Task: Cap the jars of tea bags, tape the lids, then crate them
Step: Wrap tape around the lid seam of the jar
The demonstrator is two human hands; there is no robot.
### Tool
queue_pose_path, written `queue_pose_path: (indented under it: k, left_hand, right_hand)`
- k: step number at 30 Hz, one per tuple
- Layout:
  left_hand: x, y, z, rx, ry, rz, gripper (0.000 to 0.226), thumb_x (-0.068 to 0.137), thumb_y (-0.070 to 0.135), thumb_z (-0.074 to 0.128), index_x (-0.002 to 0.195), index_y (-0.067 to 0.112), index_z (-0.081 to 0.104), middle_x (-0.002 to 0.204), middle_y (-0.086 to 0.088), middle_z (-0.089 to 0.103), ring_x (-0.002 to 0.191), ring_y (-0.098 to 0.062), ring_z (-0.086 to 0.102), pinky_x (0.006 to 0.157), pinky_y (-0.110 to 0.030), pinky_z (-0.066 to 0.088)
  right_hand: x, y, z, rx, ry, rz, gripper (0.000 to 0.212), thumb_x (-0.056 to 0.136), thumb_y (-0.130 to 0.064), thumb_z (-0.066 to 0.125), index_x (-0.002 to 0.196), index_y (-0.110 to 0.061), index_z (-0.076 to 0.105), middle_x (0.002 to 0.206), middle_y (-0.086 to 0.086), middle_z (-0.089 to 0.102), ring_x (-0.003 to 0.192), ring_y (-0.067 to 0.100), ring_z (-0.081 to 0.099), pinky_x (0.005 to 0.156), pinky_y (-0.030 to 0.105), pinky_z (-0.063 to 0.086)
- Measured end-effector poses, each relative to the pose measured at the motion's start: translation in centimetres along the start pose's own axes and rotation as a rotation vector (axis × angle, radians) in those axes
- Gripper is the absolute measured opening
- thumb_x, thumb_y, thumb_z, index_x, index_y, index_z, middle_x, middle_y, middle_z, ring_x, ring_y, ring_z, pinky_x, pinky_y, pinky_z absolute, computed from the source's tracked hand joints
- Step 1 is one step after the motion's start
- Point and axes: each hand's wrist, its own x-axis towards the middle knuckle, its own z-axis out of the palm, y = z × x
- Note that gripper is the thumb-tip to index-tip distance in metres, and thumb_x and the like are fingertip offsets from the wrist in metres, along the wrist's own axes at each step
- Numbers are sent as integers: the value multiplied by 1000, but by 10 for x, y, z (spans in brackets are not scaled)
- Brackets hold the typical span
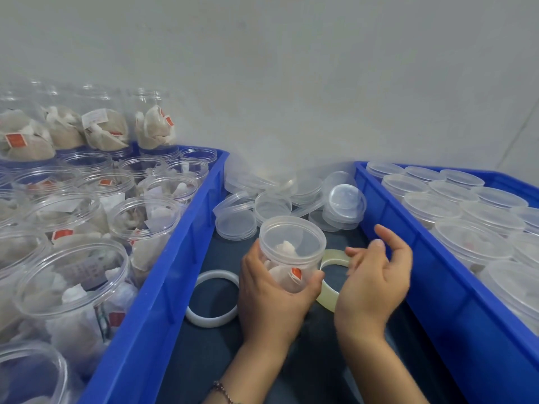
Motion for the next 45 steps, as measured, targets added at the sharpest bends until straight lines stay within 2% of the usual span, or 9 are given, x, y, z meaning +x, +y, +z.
queue_pose_path:
  k: [9,15,19,22,26,33,35,38,45]
  left_hand:
    - [1,-2,0,6,14,14,101,48,58,72,131,7,45,121,-6,56,112,-26,55,87,-38,48]
    - [1,-3,2,41,21,24,100,49,61,73,130,8,45,119,-4,55,110,-26,55,84,-36,47]
    - [0,-1,1,42,18,28,104,49,68,65,131,7,45,120,-6,56,111,-26,56,85,-37,48]
    - [0,0,-1,30,24,10,106,49,72,58,133,10,43,121,-6,56,111,-26,57,85,-38,50]
    - [0,2,-1,9,24,3,106,48,73,52,133,10,43,122,-6,57,111,-26,57,86,-40,50]
    - [5,-2,-3,-176,-70,-19,84,69,55,58,135,5,42,131,-6,51,120,-17,51,99,-33,43]
    - [6,0,-3,-228,-72,-40,85,64,56,62,132,10,43,121,15,52,108,5,55,87,-13,43]
    - [5,2,-2,-296,-65,-50,84,48,64,57,121,23,48,98,40,45,83,28,48,67,3,35]
    - [1,0,0,-259,-145,-51,85,36,62,66,112,38,36,93,34,52,80,31,46,65,4,36]
  right_hand:
    - [-4,2,4,45,-353,137,38,98,-20,44,134,-33,44,98,-28,68,97,-16,57,82,8,45]
    - [-4,-3,1,75,-11,5,22,97,-8,43,91,-25,55,53,-5,62,55,-3,57,53,4,40]
    - [-7,-1,4,31,-150,-13,27,95,-9,45,102,-34,52,79,-14,70,76,-6,60,67,5,42]
    - [-13,6,8,-3,-345,74,32,97,-19,46,109,-49,50,102,-25,67,101,-6,59,90,24,47]
    - [-15,10,5,-29,-299,69,23,95,-22,49,102,-42,58,94,-23,70,91,-1,65,86,40,52]
    - [-29,16,8,-311,-629,-208,77,64,-54,65,127,-53,20,137,-29,29,133,-2,31,108,24,29]
    - [-24,14,8,-250,-668,-152,90,59,-56,69,129,-56,14,138,-36,20,133,-11,23,107,17,24]
    - [-6,10,3,-142,-808,-29,104,51,-49,78,131,-59,13,132,-42,26,124,-23,28,96,1,28]
    - [13,-3,-4,-213,-887,15,99,45,-29,84,132,-41,39,122,-24,54,109,-15,51,87,3,40]
